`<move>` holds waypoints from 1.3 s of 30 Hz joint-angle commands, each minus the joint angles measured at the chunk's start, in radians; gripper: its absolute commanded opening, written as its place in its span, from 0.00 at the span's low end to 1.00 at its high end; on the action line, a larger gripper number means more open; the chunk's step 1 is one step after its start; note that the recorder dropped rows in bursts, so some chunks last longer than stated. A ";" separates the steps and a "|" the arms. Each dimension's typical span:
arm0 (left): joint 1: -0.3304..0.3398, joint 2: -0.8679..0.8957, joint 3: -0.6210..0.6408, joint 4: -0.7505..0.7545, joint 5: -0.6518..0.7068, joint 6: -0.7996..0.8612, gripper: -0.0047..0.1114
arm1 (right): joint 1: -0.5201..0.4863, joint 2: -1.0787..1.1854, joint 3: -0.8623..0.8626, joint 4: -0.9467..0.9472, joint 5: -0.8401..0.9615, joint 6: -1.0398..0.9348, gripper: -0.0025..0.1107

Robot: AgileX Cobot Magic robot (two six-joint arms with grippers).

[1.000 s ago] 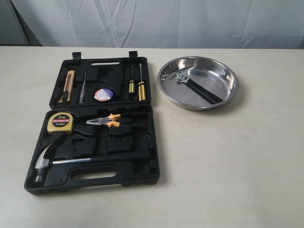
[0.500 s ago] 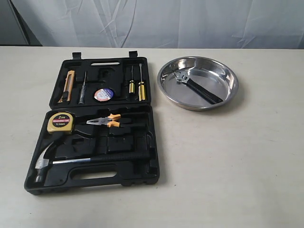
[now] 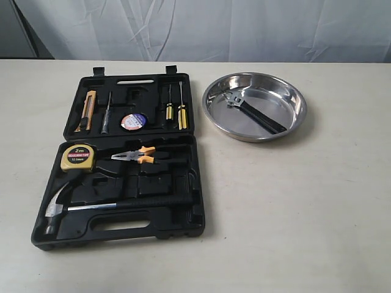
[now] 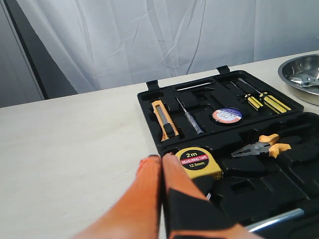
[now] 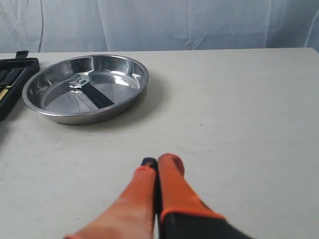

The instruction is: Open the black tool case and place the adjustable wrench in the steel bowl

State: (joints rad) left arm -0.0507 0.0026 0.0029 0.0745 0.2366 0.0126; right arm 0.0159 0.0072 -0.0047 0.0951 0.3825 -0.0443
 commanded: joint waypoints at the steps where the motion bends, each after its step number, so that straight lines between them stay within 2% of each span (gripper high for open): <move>1: -0.001 -0.003 -0.003 -0.003 0.002 -0.002 0.04 | -0.004 -0.007 0.005 -0.008 -0.019 -0.001 0.02; 39: -0.001 -0.003 -0.003 -0.003 0.002 -0.002 0.04 | -0.004 -0.007 0.005 0.012 -0.017 -0.001 0.02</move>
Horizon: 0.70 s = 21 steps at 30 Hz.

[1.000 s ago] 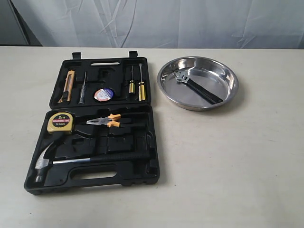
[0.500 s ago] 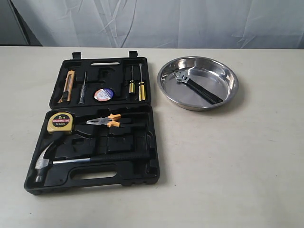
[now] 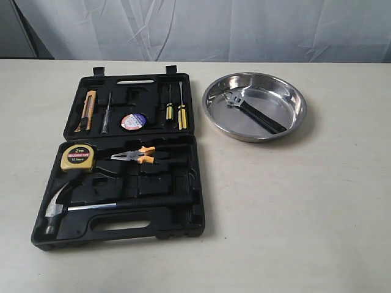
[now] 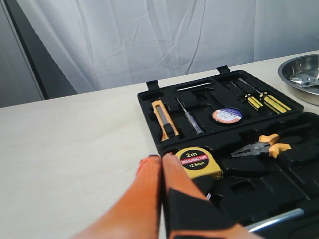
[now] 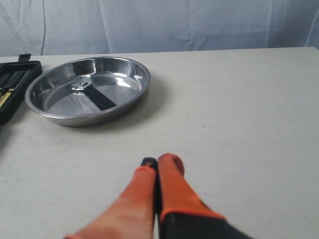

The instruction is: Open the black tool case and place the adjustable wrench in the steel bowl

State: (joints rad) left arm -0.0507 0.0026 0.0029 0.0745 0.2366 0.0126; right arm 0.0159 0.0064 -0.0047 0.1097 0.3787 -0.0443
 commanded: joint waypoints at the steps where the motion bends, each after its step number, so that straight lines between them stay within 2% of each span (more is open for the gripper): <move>1: -0.001 -0.003 -0.003 -0.003 0.002 -0.002 0.04 | -0.004 -0.006 0.005 -0.003 -0.013 -0.001 0.02; 21: -0.001 -0.003 -0.003 -0.003 0.002 -0.002 0.04 | -0.004 -0.006 0.005 0.008 -0.014 -0.001 0.02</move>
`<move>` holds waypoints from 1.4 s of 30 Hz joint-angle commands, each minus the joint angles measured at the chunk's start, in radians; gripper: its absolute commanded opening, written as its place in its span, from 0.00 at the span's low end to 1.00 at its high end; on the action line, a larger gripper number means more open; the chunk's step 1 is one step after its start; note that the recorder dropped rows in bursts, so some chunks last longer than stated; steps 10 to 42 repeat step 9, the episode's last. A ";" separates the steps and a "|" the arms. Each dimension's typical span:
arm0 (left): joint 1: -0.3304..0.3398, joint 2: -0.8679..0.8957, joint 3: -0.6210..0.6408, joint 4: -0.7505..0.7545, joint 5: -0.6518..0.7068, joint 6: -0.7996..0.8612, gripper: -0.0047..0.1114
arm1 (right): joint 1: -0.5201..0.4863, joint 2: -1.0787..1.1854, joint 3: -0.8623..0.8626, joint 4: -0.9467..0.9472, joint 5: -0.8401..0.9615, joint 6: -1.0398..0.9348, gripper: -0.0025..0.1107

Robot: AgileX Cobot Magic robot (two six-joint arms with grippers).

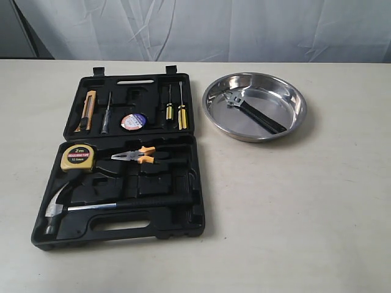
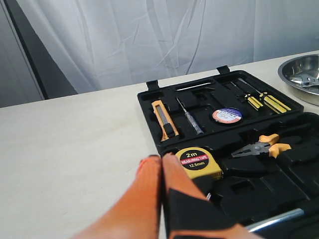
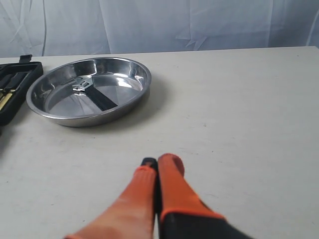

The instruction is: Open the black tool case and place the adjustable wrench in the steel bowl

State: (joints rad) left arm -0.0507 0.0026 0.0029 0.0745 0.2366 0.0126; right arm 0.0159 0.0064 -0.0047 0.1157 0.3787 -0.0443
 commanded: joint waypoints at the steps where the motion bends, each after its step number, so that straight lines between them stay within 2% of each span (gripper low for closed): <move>1: -0.001 -0.003 -0.003 -0.003 0.002 -0.002 0.04 | -0.004 -0.006 0.005 0.002 -0.014 -0.001 0.02; 42: -0.001 -0.003 -0.003 -0.003 0.002 -0.002 0.04 | -0.004 -0.006 0.005 0.006 -0.014 -0.001 0.02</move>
